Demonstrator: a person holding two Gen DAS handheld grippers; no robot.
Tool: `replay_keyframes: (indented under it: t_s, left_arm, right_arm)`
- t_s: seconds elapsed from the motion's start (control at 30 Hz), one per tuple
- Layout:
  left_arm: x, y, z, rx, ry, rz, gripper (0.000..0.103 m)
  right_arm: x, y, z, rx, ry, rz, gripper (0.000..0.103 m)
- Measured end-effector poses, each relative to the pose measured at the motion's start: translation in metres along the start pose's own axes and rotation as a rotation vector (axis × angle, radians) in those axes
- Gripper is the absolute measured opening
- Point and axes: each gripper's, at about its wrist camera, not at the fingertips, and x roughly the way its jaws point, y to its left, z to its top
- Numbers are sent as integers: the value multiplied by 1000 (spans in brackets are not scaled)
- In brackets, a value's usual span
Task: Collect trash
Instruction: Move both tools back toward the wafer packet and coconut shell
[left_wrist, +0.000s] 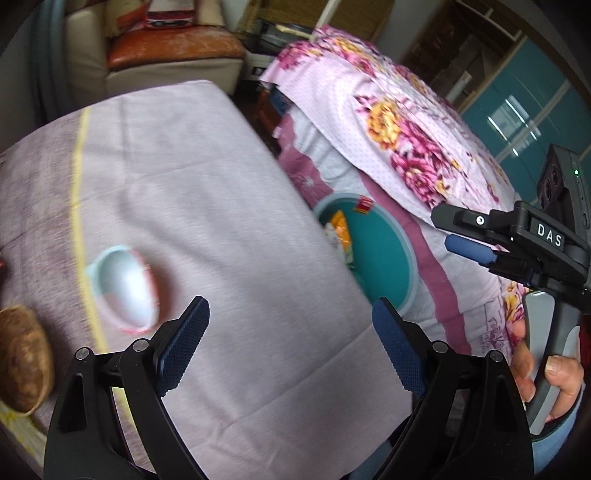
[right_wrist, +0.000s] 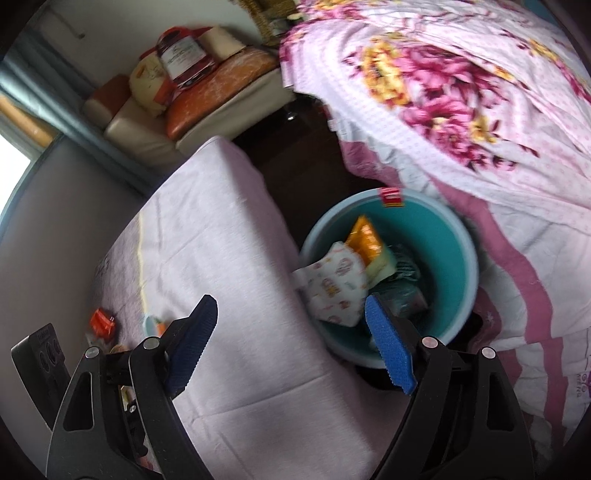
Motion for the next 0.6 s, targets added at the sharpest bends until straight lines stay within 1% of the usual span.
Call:
replay_keyframes:
  t_s: [0.13, 0.37, 0.5, 0.53, 0.6]
  left_arm:
    - [-29, 31, -8, -52, -42, 29, 90]
    - [-76, 81, -25, -106, -98, 93, 90]
    - [-103, 116, -40, -154, -131, 142, 90]
    - [-108, 123, -43, -167, -136, 150, 90]
    - [-122, 145, -52, -205, -152, 171, 90]
  right_arm:
    - [5, 34, -9, -60, 24, 21, 78]
    - [16, 95, -28, -158, 81, 52, 78]
    - [30, 133, -42, -221, 136, 67, 78]
    - [36, 148, -48, -247, 157, 73, 78]
    - [42, 162, -55, -268, 180, 77, 78]
